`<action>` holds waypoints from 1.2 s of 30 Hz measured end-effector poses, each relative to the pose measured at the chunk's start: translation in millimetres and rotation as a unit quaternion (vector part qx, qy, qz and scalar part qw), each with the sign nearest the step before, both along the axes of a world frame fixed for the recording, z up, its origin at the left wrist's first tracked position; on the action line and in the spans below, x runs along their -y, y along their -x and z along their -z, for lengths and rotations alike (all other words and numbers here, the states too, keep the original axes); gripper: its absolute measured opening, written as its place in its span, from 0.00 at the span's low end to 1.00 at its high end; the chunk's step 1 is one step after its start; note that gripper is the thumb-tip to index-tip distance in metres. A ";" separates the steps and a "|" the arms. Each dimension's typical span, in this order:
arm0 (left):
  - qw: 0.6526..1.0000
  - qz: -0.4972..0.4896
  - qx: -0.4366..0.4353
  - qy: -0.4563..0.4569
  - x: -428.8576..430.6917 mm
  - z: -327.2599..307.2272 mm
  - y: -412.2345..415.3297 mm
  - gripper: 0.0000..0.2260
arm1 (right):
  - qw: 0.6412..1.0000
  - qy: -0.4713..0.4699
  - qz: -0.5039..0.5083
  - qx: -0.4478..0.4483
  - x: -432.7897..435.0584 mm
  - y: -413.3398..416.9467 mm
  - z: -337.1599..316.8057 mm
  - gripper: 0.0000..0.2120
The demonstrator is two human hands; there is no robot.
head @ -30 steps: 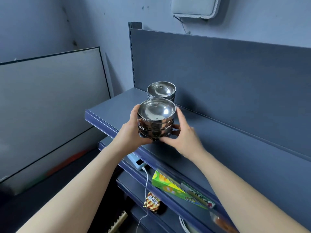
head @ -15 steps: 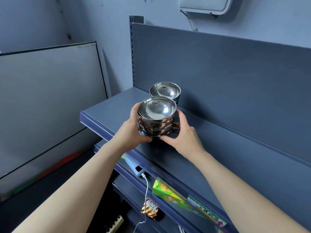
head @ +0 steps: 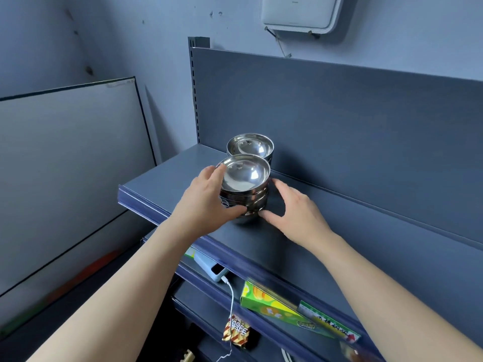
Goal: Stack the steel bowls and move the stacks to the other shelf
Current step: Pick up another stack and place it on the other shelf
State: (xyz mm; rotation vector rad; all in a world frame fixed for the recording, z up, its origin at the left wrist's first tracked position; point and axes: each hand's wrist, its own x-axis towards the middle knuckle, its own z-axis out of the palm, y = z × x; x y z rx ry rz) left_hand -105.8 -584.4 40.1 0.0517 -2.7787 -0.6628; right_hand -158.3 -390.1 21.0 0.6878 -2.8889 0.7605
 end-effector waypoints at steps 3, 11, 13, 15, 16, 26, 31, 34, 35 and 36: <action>0.992 -0.030 -0.099 0.069 -10.1 -15.7 -4.1 0.28 | 0.998 -0.048 0.029 -0.027 -10.1 -17.4 -14.6 0.29; 0.975 0.146 -0.133 0.101 -60.3 -25.1 -14.4 0.18 | 0.981 -0.092 0.148 -0.079 -51.8 -80.4 -37.4 0.19; 0.967 0.186 -0.132 0.111 -79.0 -20.5 -19.5 0.18 | 0.976 -0.099 0.178 -0.080 -65.3 -99.4 -38.2 0.21; 0.958 0.222 -0.132 0.121 -100.0 -15.3 -26.1 0.18 | 0.969 -0.108 0.210 -0.075 -80.9 -119.6 -37.4 0.22; 0.954 0.239 -0.129 0.124 -111.1 -12.8 -30.4 0.18 | 0.965 -0.113 0.226 -0.071 -89.3 -130.2 -36.8 0.22; 0.906 0.388 -0.126 0.112 -246.8 -4.8 -82.5 0.18 | 0.917 -0.124 0.375 -0.053 -202.5 -234.8 -35.0 0.25; 0.879 0.449 -0.125 0.099 -339.1 -4.9 -116.0 0.19 | 0.888 -0.134 0.437 -0.044 -285.2 -285.8 -34.0 0.26; 0.867 0.473 -0.126 0.091 -399.1 -7.3 -136.6 0.19 | 0.875 -0.142 0.461 -0.038 -338.9 -315.7 -35.2 0.25; 0.865 0.479 -0.126 0.087 -419.0 -8.0 -143.1 0.19 | 0.871 -0.145 0.469 -0.036 -356.4 -324.9 -35.6 0.25; 0.862 0.484 -0.124 0.085 -438.3 -8.7 -149.9 0.19 | 0.866 -0.148 0.477 -0.034 -373.5 -334.1 -35.8 0.26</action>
